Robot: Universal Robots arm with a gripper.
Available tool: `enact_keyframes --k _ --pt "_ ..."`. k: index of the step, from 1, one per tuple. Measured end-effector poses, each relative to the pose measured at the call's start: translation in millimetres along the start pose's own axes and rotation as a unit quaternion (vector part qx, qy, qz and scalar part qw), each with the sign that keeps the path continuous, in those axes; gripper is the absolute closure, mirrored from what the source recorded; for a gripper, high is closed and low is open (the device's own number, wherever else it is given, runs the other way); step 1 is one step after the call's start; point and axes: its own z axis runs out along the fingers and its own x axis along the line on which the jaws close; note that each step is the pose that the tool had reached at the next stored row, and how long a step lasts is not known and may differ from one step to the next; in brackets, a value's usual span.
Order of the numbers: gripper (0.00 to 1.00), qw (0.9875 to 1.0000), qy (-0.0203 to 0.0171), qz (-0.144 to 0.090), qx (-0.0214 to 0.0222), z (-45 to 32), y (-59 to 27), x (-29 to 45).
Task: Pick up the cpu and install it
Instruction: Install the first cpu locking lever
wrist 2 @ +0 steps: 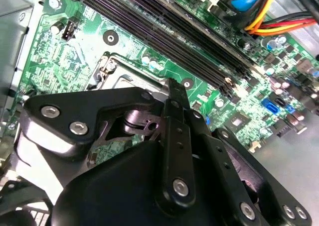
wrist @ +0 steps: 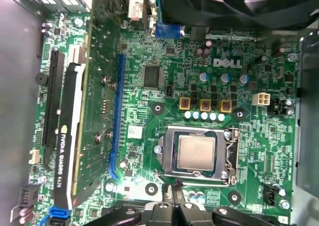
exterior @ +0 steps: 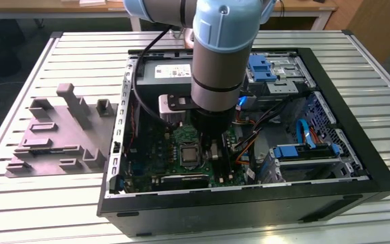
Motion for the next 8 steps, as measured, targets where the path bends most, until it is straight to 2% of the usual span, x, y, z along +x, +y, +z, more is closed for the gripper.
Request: enact_keyframes --k 8 --pt "0.89 1.0 0.0 0.0 0.0 -2.1 0.1 0.1"
